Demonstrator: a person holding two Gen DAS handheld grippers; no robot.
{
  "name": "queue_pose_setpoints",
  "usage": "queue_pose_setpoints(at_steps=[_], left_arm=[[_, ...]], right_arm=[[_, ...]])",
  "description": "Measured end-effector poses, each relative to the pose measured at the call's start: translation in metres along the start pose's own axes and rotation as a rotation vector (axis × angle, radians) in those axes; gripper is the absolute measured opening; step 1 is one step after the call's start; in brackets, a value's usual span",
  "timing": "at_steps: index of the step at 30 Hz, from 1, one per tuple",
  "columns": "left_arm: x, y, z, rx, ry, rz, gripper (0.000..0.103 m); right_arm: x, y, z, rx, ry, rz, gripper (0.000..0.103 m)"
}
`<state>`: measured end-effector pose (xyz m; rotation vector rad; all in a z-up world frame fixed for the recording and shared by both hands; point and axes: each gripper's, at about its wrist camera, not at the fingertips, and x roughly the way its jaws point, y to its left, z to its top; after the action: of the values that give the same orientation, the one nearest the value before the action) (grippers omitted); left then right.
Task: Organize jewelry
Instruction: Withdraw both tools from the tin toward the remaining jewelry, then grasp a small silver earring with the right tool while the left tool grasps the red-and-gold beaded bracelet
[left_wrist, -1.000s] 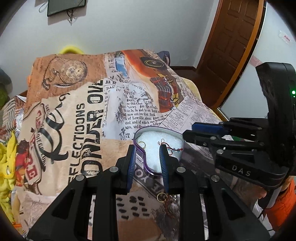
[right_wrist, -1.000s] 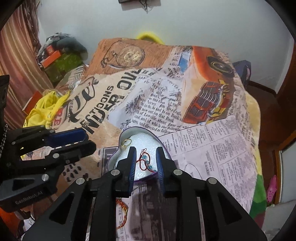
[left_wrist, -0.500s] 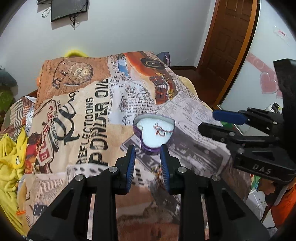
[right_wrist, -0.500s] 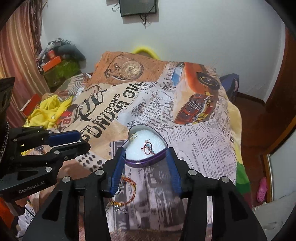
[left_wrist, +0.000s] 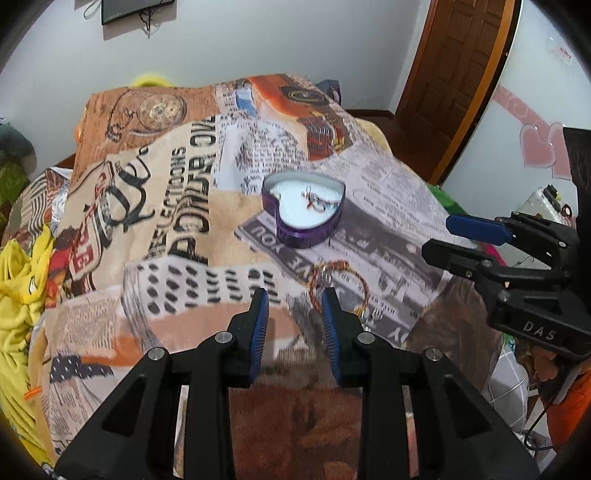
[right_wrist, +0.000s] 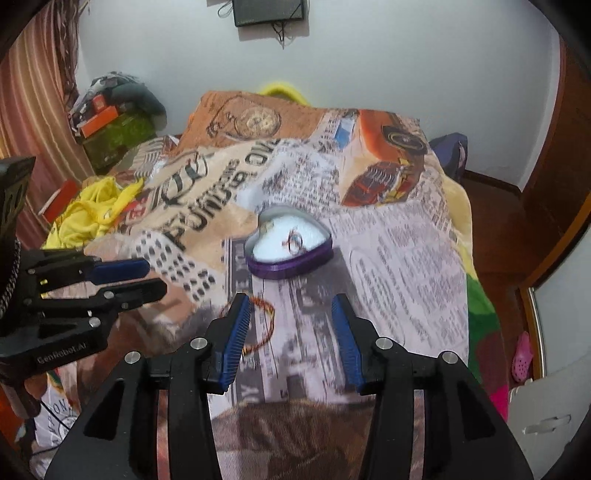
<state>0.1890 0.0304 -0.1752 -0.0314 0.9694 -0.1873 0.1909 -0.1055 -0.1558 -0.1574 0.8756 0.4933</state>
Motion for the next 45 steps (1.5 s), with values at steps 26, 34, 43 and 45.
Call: queue_pose_setpoints(at_steps=[26, 34, 43, 45], left_arm=[[0.030, -0.017, -0.028, 0.051, 0.079, -0.041, 0.029], [0.039, -0.030, -0.029, 0.067, 0.097, -0.064, 0.029], [0.056, -0.037, -0.028, 0.061, 0.123, -0.087, 0.023], [0.060, -0.039, -0.026, 0.063, 0.126, -0.082, 0.021]], right_arm=[[0.055, 0.021, -0.055, -0.057, 0.115, 0.075, 0.017], [0.049, 0.016, -0.054, -0.030, 0.099, 0.105, 0.012], [0.034, 0.001, -0.053, 0.001, 0.058, 0.079, 0.012], [0.032, -0.003, -0.053, 0.007, 0.054, 0.071, 0.012]])
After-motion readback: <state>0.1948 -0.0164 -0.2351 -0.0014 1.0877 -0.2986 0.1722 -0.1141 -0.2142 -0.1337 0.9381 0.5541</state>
